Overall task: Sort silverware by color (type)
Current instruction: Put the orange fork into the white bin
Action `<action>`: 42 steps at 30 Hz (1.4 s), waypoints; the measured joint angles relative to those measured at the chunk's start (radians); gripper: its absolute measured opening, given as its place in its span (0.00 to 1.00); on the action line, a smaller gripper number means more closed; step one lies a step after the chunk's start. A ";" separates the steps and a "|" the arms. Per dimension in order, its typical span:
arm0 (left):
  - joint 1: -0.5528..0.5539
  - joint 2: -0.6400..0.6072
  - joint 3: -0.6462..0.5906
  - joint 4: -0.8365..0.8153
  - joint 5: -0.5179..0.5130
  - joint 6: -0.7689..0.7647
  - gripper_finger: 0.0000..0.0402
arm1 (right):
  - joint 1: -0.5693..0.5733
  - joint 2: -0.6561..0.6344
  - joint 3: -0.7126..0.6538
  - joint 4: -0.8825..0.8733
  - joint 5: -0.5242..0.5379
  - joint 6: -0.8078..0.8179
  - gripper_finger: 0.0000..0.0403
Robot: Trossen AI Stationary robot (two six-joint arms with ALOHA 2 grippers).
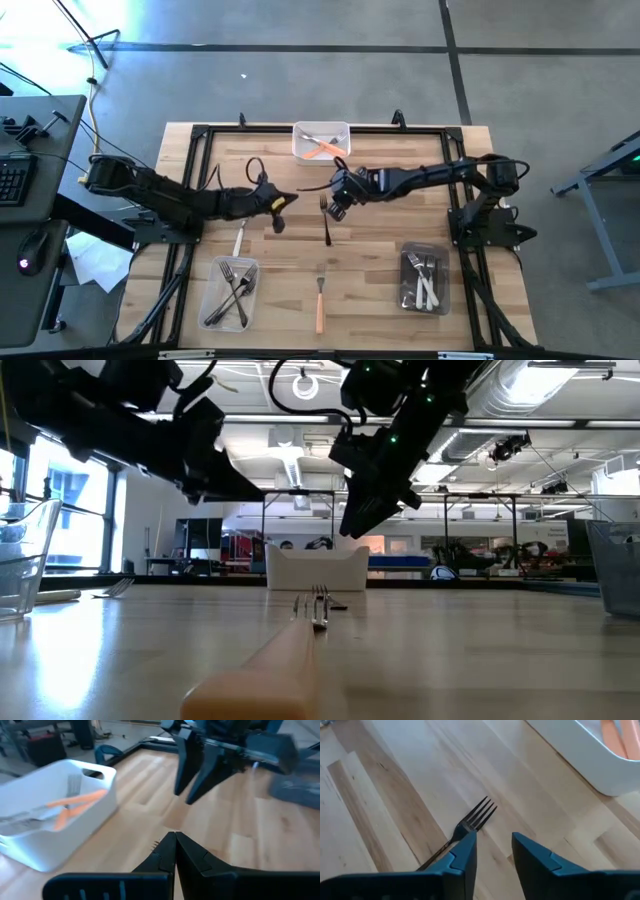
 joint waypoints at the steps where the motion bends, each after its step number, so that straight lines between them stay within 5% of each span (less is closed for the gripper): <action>1: 0.014 0.000 0.000 0.001 0.001 0.022 0.00 | -0.005 0.000 0.000 0.000 -0.002 -0.001 0.27; 7: 0.112 0.008 0.000 0.042 0.214 0.046 0.00 | -0.017 0.000 0.000 0.012 -0.001 -0.042 0.25; 15: 0.186 0.008 -0.090 0.254 0.352 0.096 0.00 | 0.077 0.015 0.000 0.043 0.082 -0.010 0.02; 22: 0.202 0.008 -0.179 0.421 0.392 0.143 0.00 | 0.260 0.038 0.114 -0.167 0.149 0.316 0.03; 32: 0.202 0.008 -0.186 0.442 0.392 0.228 0.00 | 0.450 0.282 0.561 -0.586 0.073 0.805 0.03; 42: 0.201 0.008 -0.186 0.521 0.418 0.304 0.00 | 0.486 0.423 0.791 -0.716 -0.054 0.948 0.22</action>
